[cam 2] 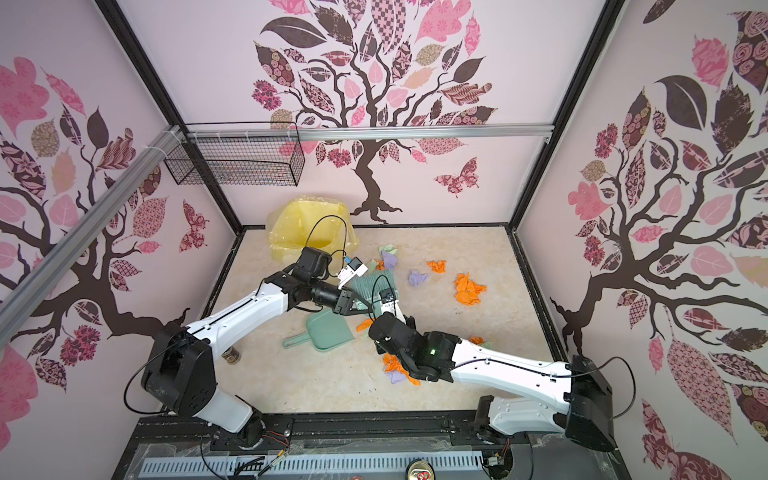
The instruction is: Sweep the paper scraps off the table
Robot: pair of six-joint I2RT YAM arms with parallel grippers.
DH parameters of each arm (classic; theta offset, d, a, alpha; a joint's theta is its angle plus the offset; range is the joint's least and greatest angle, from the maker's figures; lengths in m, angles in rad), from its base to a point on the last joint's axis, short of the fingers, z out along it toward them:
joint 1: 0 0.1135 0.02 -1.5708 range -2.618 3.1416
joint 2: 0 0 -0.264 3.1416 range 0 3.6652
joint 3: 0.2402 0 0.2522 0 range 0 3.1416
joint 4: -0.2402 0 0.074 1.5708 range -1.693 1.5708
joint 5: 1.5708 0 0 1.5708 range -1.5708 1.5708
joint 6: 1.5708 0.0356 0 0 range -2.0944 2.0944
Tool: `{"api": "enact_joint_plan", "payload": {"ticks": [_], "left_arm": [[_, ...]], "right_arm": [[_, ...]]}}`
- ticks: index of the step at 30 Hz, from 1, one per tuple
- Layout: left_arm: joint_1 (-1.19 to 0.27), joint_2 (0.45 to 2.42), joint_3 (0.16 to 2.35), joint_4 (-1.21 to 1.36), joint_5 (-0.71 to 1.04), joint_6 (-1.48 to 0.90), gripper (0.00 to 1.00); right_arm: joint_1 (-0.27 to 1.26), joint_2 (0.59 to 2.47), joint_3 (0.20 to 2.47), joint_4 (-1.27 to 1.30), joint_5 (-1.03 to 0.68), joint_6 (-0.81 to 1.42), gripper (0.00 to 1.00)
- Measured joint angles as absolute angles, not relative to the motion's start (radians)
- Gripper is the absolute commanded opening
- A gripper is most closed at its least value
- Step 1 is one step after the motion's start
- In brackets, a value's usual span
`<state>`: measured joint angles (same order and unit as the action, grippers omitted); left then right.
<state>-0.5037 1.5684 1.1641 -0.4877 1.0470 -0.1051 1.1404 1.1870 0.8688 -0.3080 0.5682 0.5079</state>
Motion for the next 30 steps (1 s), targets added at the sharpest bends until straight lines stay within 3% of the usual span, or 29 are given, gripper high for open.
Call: {"api": "enact_joint_plan", "payload": {"ticks": [4,11,15,19,23,30], "left_arm": [[-0.505,1.574,1.177,-0.516,1.059,-0.093,0.0],[-0.509,1.576,1.191,-0.569,1.118,-0.037,0.0],[-0.492,1.573,1.214,-0.586,1.183,-0.008,0.0],[-0.458,1.535,1.215,-0.525,1.236,-0.076,0.0],[-0.437,1.447,1.188,-0.3,1.235,-0.27,0.0],[-0.451,1.391,1.156,-0.025,1.143,-0.55,0.0]], "right_arm": [[1.141,1.137,0.796,-0.221,0.552,0.508,0.19],[1.146,0.867,0.587,-0.047,0.487,0.527,0.53],[1.146,0.624,0.417,0.105,0.445,0.545,0.65],[1.146,0.39,0.229,0.285,0.414,0.55,0.69],[1.146,0.249,0.08,0.463,0.406,0.542,0.67],[1.146,0.34,0.032,0.773,0.388,0.481,0.67]]}}
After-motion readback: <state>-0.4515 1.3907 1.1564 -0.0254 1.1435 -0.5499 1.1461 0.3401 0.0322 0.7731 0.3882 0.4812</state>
